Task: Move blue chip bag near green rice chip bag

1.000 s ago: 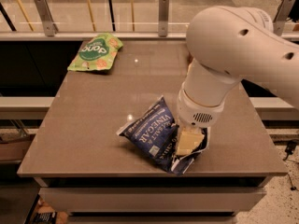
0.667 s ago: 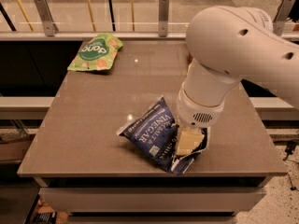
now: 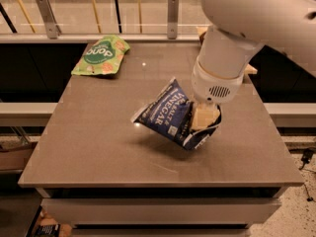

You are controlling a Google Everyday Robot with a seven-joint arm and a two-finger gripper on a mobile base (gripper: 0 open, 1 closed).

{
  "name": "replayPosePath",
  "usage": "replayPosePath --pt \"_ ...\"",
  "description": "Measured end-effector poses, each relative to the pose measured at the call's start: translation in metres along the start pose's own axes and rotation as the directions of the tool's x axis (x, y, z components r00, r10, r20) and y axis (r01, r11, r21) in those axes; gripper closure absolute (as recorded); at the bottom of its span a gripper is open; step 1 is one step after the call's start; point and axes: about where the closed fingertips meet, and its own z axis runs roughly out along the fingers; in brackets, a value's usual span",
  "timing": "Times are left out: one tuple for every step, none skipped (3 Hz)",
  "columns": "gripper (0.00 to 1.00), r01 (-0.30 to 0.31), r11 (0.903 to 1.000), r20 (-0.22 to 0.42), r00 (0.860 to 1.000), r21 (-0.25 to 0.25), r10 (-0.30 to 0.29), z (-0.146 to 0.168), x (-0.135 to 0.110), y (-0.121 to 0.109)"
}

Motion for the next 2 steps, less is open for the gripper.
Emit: replayPosePath --pt "1.0 -0.006 0.9988 0.013 1.0 0.048 0.005 -0.027 -0.004 -0.027" --pt "1.0 -0.004 0.9956 0.03 1.0 0.094 0.001 -0.049 -0.016 -0.059"
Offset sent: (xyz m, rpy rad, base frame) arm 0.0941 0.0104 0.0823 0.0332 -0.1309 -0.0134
